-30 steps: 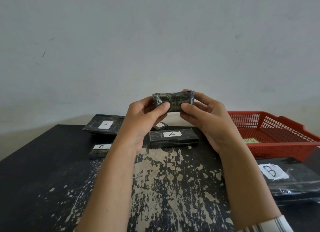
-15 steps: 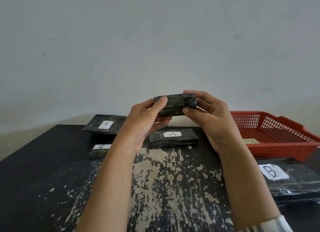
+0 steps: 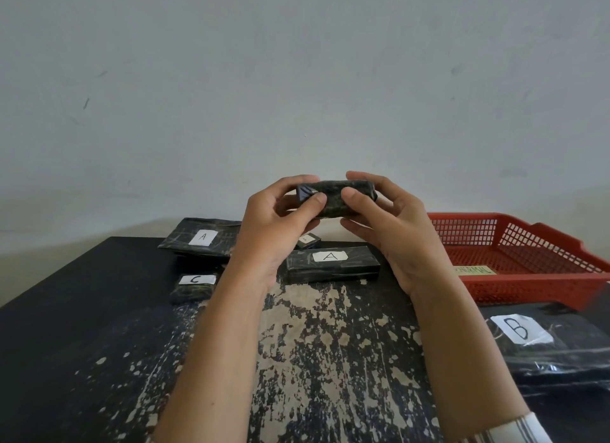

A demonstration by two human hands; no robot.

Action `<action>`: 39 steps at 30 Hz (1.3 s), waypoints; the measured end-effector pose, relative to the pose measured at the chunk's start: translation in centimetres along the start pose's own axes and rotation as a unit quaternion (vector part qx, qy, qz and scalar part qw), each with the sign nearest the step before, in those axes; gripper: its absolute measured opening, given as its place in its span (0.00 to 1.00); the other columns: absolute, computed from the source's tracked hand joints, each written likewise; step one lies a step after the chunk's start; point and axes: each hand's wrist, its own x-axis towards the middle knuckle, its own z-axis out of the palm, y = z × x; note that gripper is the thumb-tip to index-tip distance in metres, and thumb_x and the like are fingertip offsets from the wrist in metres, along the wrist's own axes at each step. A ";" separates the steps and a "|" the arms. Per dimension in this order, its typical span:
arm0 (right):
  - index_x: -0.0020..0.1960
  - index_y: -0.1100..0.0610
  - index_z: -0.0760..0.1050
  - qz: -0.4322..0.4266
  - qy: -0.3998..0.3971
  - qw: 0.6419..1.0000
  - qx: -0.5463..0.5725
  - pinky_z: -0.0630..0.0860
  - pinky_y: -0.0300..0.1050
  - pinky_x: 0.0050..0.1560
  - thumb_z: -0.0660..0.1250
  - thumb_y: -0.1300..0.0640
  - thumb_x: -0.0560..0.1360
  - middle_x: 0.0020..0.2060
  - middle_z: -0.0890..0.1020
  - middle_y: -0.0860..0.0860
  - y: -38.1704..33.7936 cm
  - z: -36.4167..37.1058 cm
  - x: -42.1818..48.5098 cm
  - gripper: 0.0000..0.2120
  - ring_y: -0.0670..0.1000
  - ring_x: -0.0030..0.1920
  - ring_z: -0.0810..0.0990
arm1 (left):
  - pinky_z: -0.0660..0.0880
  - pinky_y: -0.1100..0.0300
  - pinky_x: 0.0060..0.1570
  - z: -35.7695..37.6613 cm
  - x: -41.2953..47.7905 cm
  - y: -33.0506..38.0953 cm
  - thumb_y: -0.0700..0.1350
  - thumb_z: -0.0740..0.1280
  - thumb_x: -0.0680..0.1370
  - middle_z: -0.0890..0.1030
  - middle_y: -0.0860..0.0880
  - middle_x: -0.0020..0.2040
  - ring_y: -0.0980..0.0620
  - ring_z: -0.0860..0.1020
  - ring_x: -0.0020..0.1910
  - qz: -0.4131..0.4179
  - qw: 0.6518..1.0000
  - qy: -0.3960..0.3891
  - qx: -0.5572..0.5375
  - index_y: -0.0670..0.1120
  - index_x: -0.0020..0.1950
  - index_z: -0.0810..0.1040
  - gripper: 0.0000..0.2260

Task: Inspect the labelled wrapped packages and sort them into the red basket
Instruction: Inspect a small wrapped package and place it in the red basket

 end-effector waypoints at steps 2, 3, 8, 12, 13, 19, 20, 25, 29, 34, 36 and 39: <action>0.59 0.50 0.84 0.003 0.017 1.000 0.006 0.84 0.45 0.56 0.75 0.58 0.77 0.49 0.89 0.53 0.1 0.1 0.0 0.11 0.50 0.53 0.88 | 0.83 0.62 0.50 0.1 -0.1 0.0 0.38 0.73 0.78 0.87 0.53 0.43 0.56 0.86 0.47 0.007 1.000 -0.008 0.011 0.51 0.55 0.86 0.09; 0.58 0.51 0.84 0.004 0.024 1.000 0.008 0.85 0.44 0.56 0.75 0.59 0.77 0.49 0.89 0.53 0.0 0.0 -0.1 0.11 0.51 0.52 0.89 | 0.83 0.62 0.51 0.2 -0.1 -0.1 0.38 0.73 0.78 0.87 0.53 0.42 0.56 0.86 0.47 0.007 1.000 -0.012 0.014 0.51 0.55 0.85 0.10; 0.56 0.53 0.84 0.002 0.021 0.999 0.024 0.85 0.41 0.52 0.75 0.62 0.76 0.45 0.90 0.51 -0.2 -0.1 -0.2 0.10 0.52 0.50 0.89 | 0.83 0.60 0.52 0.1 -0.1 0.0 0.42 0.76 0.76 0.87 0.48 0.50 0.54 0.86 0.50 -0.015 1.000 -0.022 0.008 0.50 0.58 0.85 0.12; 0.55 0.54 0.84 -0.001 0.007 1.000 0.024 0.84 0.40 0.50 0.74 0.64 0.77 0.44 0.89 0.53 -0.1 0.1 -0.2 0.10 0.53 0.50 0.89 | 0.83 0.58 0.53 0.2 -0.1 -0.1 0.44 0.78 0.74 0.87 0.50 0.49 0.55 0.86 0.50 -0.026 0.999 -0.012 0.018 0.50 0.57 0.85 0.13; 0.55 0.54 0.84 -0.001 0.006 1.000 0.022 0.84 0.40 0.50 0.74 0.64 0.77 0.44 0.89 0.52 -0.1 0.1 -0.2 0.10 0.53 0.50 0.89 | 0.83 0.58 0.54 0.2 0.0 -0.2 0.43 0.78 0.74 0.87 0.50 0.48 0.54 0.86 0.49 -0.023 0.999 -0.005 0.026 0.50 0.56 0.86 0.12; 0.61 0.52 0.84 0.015 -0.020 1.000 0.016 0.84 0.44 0.56 0.73 0.59 0.79 0.52 0.89 0.54 -0.2 -0.3 -0.1 0.11 0.52 0.55 0.88 | 0.84 0.55 0.53 0.2 0.2 -0.4 0.41 0.77 0.75 0.87 0.50 0.45 0.51 0.87 0.48 -0.007 0.999 0.026 0.046 0.51 0.52 0.86 0.08; 0.61 0.52 0.84 0.017 -0.023 1.000 0.012 0.84 0.45 0.56 0.72 0.58 0.79 0.52 0.89 0.54 -0.3 -0.4 -0.1 0.12 0.52 0.55 0.88 | 0.84 0.55 0.53 0.1 0.3 -0.4 0.40 0.77 0.75 0.87 0.49 0.46 0.51 0.87 0.48 -0.008 0.998 0.030 0.049 0.51 0.53 0.86 0.08; 0.62 0.52 0.85 0.021 -0.001 1.000 0.010 0.84 0.43 0.56 0.70 0.61 0.81 0.51 0.89 0.53 -0.2 -0.6 0.0 0.12 0.50 0.54 0.88 | 0.84 0.50 0.55 -0.1 0.2 -0.3 0.41 0.77 0.75 0.87 0.50 0.47 0.55 0.87 0.46 -0.012 0.998 0.028 0.059 0.51 0.54 0.86 0.09; 0.60 0.53 0.85 0.010 0.016 1.000 0.011 0.84 0.41 0.55 0.70 0.63 0.81 0.48 0.90 0.52 -0.1 -0.6 0.1 0.11 0.49 0.53 0.88 | 0.82 0.47 0.60 -0.2 0.1 -0.2 0.50 0.79 0.73 0.87 0.52 0.50 0.54 0.86 0.48 -0.027 0.997 0.001 0.077 0.53 0.57 0.86 0.13; 0.61 0.51 0.85 -0.031 0.010 0.999 -0.033 0.83 0.39 0.54 0.72 0.65 0.79 0.50 0.89 0.51 -0.1 -0.7 -0.1 0.14 0.49 0.53 0.88 | 0.80 0.56 0.57 -0.4 0.0 0.1 0.71 0.69 0.66 0.85 0.54 0.55 0.56 0.82 0.56 -0.030 0.991 -0.017 0.133 0.58 0.57 0.83 0.26; 0.62 0.48 0.84 -0.068 0.008 0.994 -0.089 0.83 0.41 0.57 0.74 0.66 0.77 0.52 0.88 0.48 0.0 -0.7 -0.1 0.18 0.47 0.55 0.87 | 0.77 0.56 0.59 -0.3 0.2 0.1 0.76 0.63 0.66 0.84 0.55 0.55 0.55 0.82 0.55 -0.045 0.984 -0.028 0.168 0.57 0.59 0.82 0.32; 0.67 0.44 0.80 -0.117 -0.014 0.982 -0.149 0.80 0.39 0.60 0.77 0.65 0.75 0.56 0.87 0.45 -0.1 -0.4 -0.2 0.26 0.44 0.60 0.84 | 0.77 0.57 0.58 -0.2 0.2 0.0 0.79 0.57 0.67 0.86 0.51 0.51 0.54 0.83 0.51 -0.062 0.977 -0.053 0.199 0.54 0.54 0.83 0.35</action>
